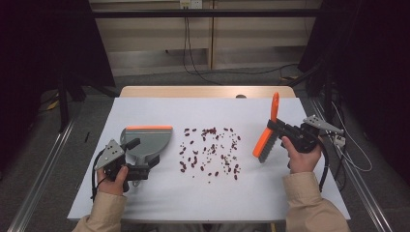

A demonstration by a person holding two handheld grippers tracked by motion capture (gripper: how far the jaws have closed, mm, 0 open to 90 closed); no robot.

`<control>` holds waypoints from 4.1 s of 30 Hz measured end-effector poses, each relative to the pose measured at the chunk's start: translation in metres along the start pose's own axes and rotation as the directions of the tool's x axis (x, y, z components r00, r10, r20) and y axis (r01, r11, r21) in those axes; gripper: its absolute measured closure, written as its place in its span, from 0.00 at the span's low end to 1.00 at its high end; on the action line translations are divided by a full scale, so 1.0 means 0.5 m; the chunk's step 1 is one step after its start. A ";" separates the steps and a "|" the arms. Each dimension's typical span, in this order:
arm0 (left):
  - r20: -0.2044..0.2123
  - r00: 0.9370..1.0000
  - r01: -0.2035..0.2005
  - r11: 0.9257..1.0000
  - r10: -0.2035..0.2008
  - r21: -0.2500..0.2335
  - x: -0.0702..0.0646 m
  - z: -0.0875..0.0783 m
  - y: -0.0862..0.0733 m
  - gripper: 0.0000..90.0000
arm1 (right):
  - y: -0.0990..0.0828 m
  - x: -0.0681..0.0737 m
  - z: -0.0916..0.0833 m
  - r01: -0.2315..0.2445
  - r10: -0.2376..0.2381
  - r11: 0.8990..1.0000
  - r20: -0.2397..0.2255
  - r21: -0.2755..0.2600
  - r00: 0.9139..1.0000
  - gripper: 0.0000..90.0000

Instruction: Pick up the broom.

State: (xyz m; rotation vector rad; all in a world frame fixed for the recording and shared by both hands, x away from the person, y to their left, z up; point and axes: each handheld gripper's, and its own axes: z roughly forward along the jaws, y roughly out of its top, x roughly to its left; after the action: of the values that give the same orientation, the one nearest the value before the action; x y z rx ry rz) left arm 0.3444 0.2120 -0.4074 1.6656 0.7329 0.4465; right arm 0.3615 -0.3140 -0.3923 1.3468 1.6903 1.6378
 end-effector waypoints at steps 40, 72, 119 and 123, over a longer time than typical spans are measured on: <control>0.220 0.974 0.024 0.996 -0.043 0.087 -0.139 0.215 0.058 0.13 | 0.043 0.190 0.143 0.081 -0.077 0.997 -0.182 0.011 0.980 0.79; 0.116 0.990 0.057 0.977 -0.082 0.204 -0.160 0.249 0.048 0.78 | 0.025 0.261 0.196 0.119 -0.106 0.992 -0.234 0.041 0.966 0.79; -0.066 0.996 0.071 0.990 -0.063 0.125 -0.148 0.228 0.039 0.79 | -0.027 0.363 0.267 0.049 -0.062 0.979 0.063 0.196 0.996 0.28; -0.074 0.996 0.055 0.992 -0.048 0.110 -0.153 0.227 0.040 0.78 | -0.029 0.370 0.276 0.035 -0.053 0.978 0.080 0.204 0.995 0.30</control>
State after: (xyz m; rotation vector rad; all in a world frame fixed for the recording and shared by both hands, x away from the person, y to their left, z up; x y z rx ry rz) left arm 0.3670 0.0756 -0.4060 1.7382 0.8650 0.4365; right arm 0.3904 -0.0853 -0.3773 1.4392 1.8621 1.3944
